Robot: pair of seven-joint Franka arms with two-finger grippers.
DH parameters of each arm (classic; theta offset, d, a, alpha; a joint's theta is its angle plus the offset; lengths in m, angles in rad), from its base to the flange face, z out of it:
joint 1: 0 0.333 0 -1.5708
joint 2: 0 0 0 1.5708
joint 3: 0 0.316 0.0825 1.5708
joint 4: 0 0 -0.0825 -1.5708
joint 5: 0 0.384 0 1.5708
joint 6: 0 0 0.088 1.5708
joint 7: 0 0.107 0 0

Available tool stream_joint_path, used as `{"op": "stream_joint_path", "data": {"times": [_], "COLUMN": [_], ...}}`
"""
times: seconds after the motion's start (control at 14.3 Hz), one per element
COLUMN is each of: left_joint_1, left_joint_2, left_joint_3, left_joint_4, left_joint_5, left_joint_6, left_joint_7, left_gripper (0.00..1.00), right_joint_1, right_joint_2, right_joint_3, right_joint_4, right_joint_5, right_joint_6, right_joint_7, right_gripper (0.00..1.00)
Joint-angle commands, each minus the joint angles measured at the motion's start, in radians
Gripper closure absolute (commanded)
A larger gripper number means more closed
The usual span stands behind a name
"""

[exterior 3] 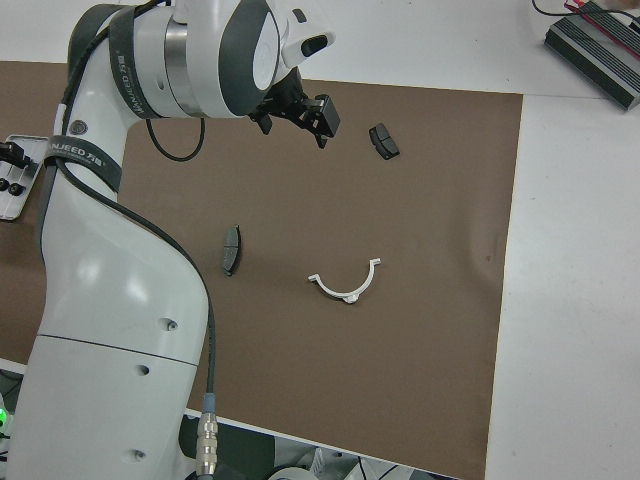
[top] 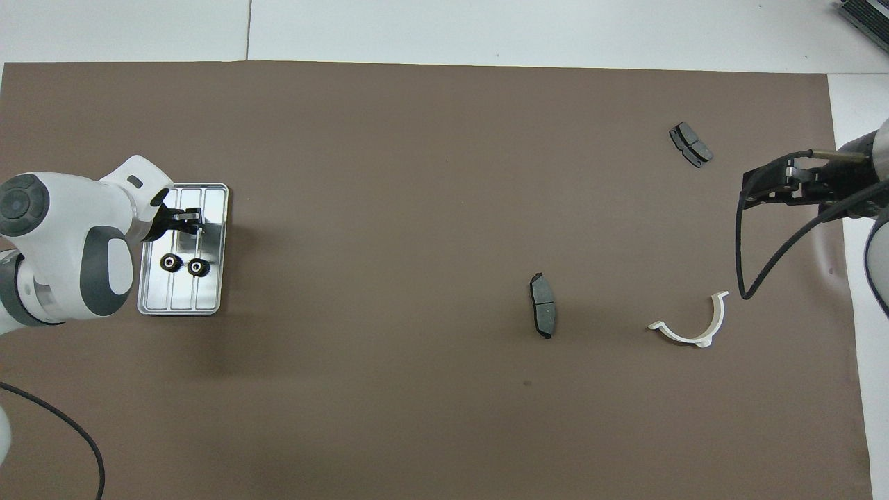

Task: Place bearing gear from tray to pile
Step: 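Reach the left gripper to the tray and grasp a black gear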

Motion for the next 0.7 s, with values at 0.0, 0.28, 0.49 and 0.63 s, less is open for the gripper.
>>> {"op": "stream_joint_path", "data": {"times": [0.0, 0.28, 0.49, 0.63], "left_joint_1": [-0.011, -0.012, -0.029, -0.095], "left_joint_2": [0.003, 0.004, -0.049, -0.069], "left_joint_3": [0.006, 0.008, 0.005, 0.0], "left_joint_4": [-0.002, 0.045, 0.149, 0.203], "left_joint_5": [-0.005, -0.005, -0.005, -0.005], "left_joint_6": [0.018, -0.057, -0.26, -0.342], "left_joint_7": [-0.005, -0.007, -0.065, -0.219], "left_gripper": [1.0, 1.0, 1.0, 1.0], "right_joint_1": [-0.007, -0.006, -0.007, -0.006], "right_joint_2": [-0.018, -0.018, -0.018, -0.018], "right_joint_3": [0.002, 0.002, 0.002, 0.002], "right_joint_4": [-0.015, -0.015, -0.015, -0.015], "right_joint_5": [0.024, 0.024, 0.024, 0.024], "right_joint_6": [-0.013, -0.013, -0.013, -0.013], "right_joint_7": [-0.026, -0.024, -0.024, -0.024], "right_gripper": [0.0, 0.0, 0.0, 0.0]}}
